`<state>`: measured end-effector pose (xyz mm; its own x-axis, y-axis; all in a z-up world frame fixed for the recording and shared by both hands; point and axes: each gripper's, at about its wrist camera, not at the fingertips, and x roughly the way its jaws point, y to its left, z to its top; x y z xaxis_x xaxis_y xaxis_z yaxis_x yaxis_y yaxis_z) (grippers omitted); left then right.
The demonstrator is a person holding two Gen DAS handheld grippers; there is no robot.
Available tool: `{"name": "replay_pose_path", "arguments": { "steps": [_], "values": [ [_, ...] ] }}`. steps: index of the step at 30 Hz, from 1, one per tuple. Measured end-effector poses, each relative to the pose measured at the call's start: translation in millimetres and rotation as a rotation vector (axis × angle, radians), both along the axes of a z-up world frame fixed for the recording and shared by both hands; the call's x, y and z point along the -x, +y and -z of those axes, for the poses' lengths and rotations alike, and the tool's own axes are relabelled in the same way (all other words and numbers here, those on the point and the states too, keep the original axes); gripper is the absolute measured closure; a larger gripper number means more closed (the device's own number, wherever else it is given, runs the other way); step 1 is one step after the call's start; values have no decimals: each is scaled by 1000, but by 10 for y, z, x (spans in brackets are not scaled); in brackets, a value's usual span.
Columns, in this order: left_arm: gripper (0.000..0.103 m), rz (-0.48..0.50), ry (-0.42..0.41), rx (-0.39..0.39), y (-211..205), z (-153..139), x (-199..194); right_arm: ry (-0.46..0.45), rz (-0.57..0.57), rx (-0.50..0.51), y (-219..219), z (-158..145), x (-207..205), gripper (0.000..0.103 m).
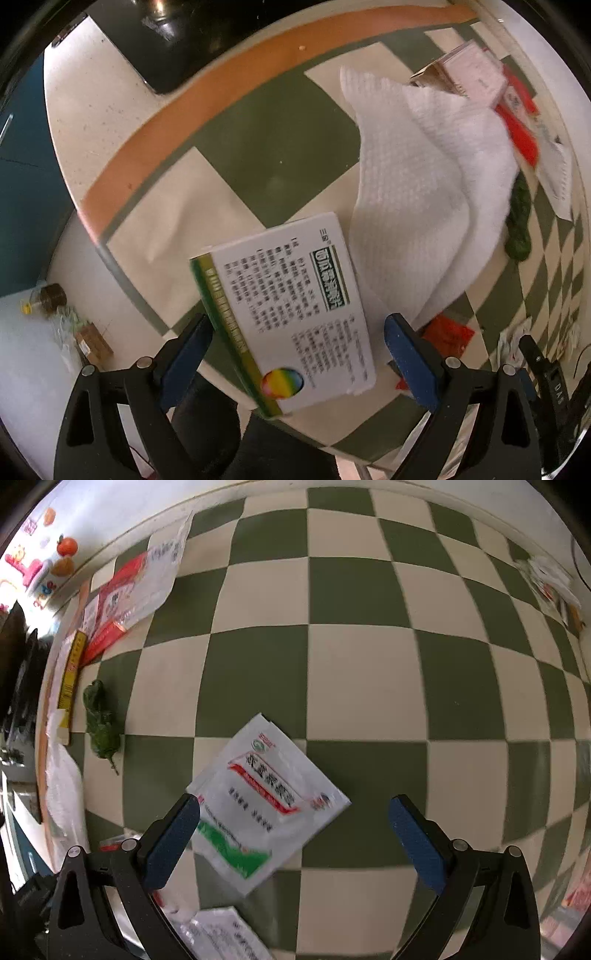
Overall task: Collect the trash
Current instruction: 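Grasp the green-striped medicine box with the left tool while the right tool grasps a printed sachet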
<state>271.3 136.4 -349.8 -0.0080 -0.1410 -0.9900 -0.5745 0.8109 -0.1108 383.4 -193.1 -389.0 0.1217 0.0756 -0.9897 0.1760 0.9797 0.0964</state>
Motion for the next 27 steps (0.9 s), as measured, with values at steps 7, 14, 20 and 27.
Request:
{"name": "replay_pose_path", "arguments": {
  "steps": [7, 14, 20, 27],
  "values": [
    [33, 41, -60, -71, -2, -149, 37, -105, -130, 145, 283, -63, -15, 68],
    [35, 93, -109, -148, -48, -352, 157, -153, -95, 11, 98, -210, 0, 102],
    [32, -17, -143, 51, 68, -212, 346, -194, -81, -25, 34, -497, 175, 102],
    [30, -186, -201, 162, 254, -165, 427, -187, -103, -30, 204, -488, 162, 102]
  ]
}}
